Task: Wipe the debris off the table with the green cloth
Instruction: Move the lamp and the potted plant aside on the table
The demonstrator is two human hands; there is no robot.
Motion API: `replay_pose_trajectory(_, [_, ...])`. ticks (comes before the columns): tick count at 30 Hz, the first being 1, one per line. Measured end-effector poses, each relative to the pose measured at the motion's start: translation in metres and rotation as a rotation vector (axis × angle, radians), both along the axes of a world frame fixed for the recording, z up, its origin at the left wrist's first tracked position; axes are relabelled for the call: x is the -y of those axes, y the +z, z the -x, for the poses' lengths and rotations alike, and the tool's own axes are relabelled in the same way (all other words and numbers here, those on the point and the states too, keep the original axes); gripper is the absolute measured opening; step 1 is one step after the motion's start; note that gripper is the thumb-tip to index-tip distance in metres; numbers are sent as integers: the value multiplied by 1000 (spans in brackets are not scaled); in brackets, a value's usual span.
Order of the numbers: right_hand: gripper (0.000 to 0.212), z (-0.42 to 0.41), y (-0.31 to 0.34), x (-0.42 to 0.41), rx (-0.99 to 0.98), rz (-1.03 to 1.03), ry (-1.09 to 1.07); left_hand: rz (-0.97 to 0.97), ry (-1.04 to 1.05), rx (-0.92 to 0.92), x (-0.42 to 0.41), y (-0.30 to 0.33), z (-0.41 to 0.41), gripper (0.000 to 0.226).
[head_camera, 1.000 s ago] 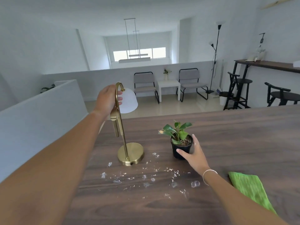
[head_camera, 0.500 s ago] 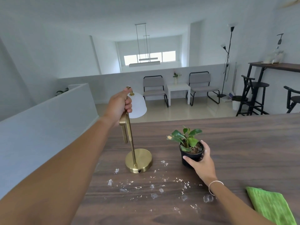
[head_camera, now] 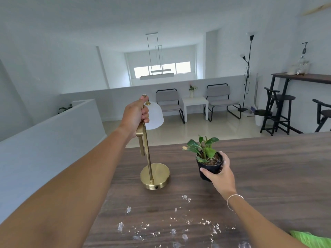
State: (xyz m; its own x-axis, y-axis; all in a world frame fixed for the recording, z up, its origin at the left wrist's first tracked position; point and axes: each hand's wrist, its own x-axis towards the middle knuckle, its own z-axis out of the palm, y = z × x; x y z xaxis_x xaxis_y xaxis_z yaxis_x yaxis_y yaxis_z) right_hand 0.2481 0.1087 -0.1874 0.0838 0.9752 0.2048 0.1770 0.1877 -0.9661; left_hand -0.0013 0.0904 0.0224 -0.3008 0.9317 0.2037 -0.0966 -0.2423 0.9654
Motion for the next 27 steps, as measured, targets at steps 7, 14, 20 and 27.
replay_pose_trajectory(7, [89, 24, 6, -48, -2, 13, 22, 7, 18, -2, -51, 4, 12, 18])
replay_pose_trajectory(14, [84, 44, -5, -97, 20, 25, 28, 32, 42, 11, -100, -8, 29, 18])
replay_pose_trajectory(20, [86, 52, -20, -125, 13, 51, 13, 47, 72, 38, -124, -21, 41, 19])
replay_pose_trajectory(27, [93, 54, -32, -135, -20, 83, -10, 26, 39, 30, -134, -26, 45, 23])
